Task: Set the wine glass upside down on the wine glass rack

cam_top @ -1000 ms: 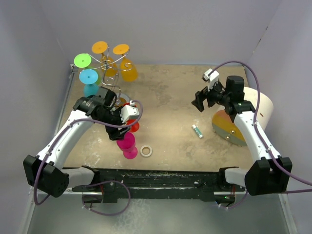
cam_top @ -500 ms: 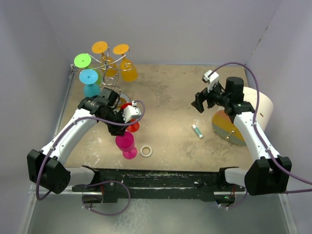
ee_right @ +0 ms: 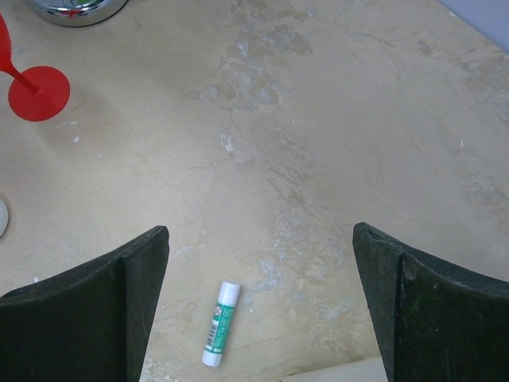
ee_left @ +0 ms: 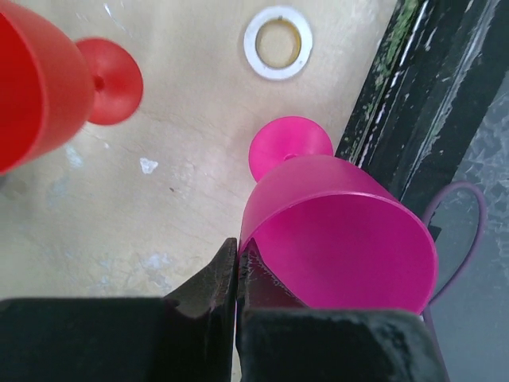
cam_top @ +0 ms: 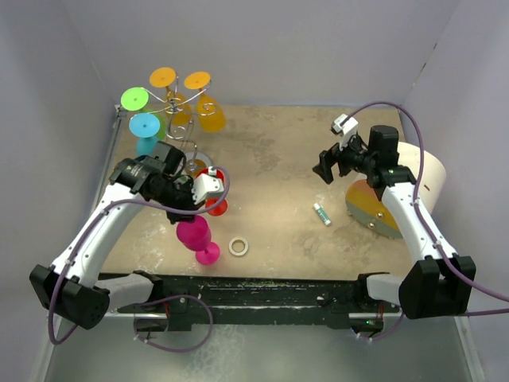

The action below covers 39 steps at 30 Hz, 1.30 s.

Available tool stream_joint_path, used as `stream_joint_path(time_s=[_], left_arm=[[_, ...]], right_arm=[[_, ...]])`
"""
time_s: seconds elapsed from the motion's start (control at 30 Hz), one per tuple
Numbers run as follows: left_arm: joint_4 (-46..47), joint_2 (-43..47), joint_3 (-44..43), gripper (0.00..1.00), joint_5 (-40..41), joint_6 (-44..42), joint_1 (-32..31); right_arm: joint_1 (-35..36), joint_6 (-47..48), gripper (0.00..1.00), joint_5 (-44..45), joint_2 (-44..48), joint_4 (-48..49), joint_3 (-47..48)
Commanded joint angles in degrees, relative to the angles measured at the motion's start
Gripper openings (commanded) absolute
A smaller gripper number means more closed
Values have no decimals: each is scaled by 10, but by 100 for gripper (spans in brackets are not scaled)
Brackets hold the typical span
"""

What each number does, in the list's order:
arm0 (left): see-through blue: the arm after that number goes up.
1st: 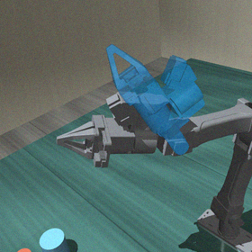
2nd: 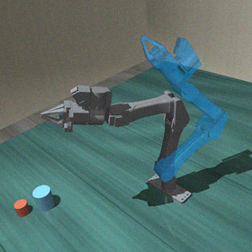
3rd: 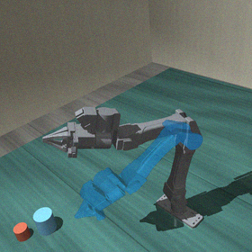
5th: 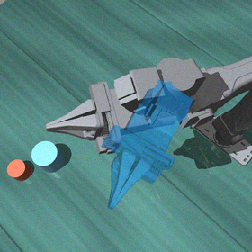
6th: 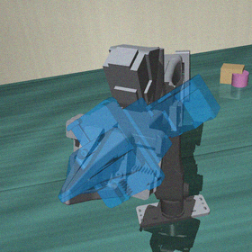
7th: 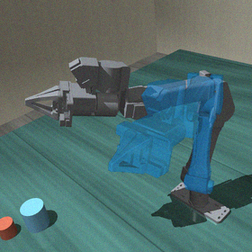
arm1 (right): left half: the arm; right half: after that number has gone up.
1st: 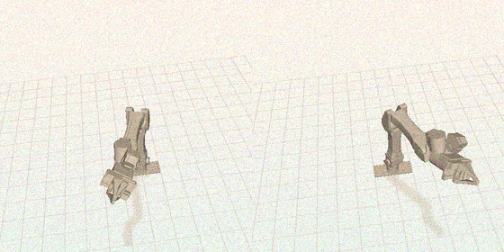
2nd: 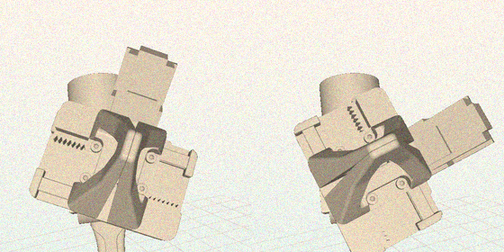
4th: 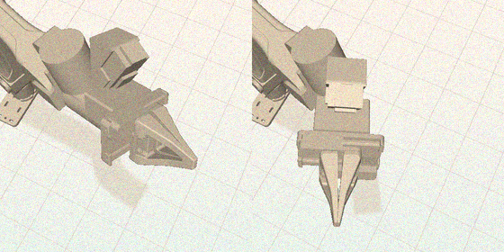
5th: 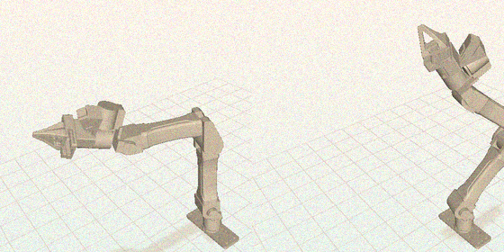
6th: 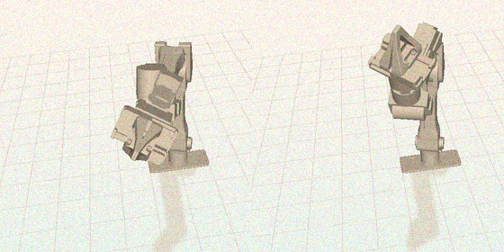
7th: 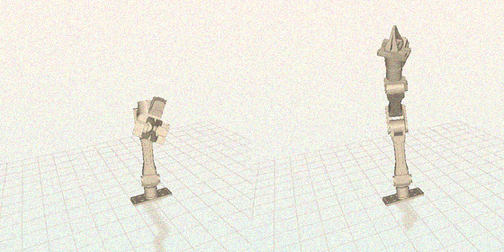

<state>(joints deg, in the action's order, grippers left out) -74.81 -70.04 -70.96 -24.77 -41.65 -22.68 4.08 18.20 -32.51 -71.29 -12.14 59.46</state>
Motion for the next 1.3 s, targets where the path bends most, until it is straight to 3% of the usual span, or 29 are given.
stream_joint_path(time_s=[0.0, 0.17, 0.43, 0.57, 0.67, 0.77, 0.93, 1.07, 1.27], left_arm=[[-35, 36, -71, 0, -93, -25, -3], [-24, 30, -133, 0, -188, -20, -3], [126, 1, -210, 0, -274, 109, -3], [264, -11, -242, 0, -256, 208, -3], [332, -44, -300, 0, -225, 288, -3], [345, -88, -373, 0, -174, 348, -3], [370, -123, -449, 0, -114, 391, -3], [389, -135, -475, 0, -49, 412, -3], [409, -144, -483, 0, -39, 427, -3]], right_arm=[[-7, -24, 100, -18, 15, -4, 18], [-12, -30, 99, -19, 26, -12, 32], [-14, -40, 99, -30, 35, -63, 116], [-14, -68, 99, -66, 19, -72, 175], [-14, -157, 98, -131, 0, -37, 219], [-14, -261, 96, -192, -19, 23, 256], [-14, -388, 89, -214, -30, 113, 283], [-9, -440, 85, -205, -43, 128, 300], [30, -448, 77, -178, -65, 123, 311]])
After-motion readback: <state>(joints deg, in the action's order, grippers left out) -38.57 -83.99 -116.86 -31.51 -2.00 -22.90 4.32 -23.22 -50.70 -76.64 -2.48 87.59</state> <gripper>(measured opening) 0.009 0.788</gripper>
